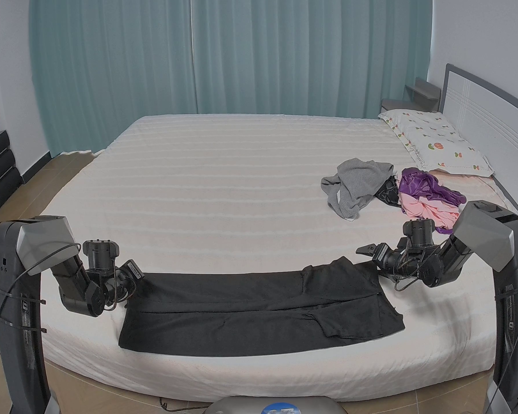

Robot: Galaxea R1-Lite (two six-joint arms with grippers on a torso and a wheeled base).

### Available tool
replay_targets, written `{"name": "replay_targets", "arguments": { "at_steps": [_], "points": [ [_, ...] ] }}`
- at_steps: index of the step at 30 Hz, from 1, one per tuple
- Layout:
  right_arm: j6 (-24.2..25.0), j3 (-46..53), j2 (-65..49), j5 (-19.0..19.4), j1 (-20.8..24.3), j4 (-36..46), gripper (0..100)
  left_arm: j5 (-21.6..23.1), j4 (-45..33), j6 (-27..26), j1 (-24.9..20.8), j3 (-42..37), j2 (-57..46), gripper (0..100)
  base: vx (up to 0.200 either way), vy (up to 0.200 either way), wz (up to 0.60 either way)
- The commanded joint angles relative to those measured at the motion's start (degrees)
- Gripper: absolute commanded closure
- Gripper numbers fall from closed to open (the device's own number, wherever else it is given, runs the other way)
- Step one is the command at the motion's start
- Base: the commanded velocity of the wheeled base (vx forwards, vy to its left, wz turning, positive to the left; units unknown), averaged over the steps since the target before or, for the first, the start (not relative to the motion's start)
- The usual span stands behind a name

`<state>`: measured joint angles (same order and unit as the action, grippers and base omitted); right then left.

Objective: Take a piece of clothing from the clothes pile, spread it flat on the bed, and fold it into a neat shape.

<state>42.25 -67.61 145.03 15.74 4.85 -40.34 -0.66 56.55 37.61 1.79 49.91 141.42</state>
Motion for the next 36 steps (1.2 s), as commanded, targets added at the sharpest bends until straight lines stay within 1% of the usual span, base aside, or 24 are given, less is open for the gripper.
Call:
{"name": "replay_targets", "arguments": {
  "at_steps": [1, 19, 20, 30, 36],
  "points": [
    [-0.07, -0.68, 1.04, -0.01, 0.16, 0.00, 0, -0.04, 0.05, 0.10, 0.05, 0.01, -0.01, 100, 0.000, 0.000, 0.00],
    [-0.42, -3.41, 2.98, -0.36, -0.55, 0.35, 0, 0.04, 0.14, 0.18, 0.05, 0.28, 0.26, 100, 0.000, 0.000, 0.00],
    [-0.42, -3.41, 2.98, -0.36, -0.55, 0.35, 100, 0.04, 0.14, 0.18, 0.05, 0.28, 0.26, 100, 0.000, 0.000, 0.00],
    [-0.42, -3.41, 2.71, -0.53, -0.63, 0.26, 100, 0.04, 0.14, 0.27, 0.14, 0.28, 0.17, 100, 0.000, 0.000, 0.00],
    [-0.33, -3.41, 2.36, -0.88, -2.04, 0.08, 100, 0.04, 0.14, 0.27, 0.14, 0.37, 0.17, 100, 0.000, 0.000, 0.00]
  ]
}}
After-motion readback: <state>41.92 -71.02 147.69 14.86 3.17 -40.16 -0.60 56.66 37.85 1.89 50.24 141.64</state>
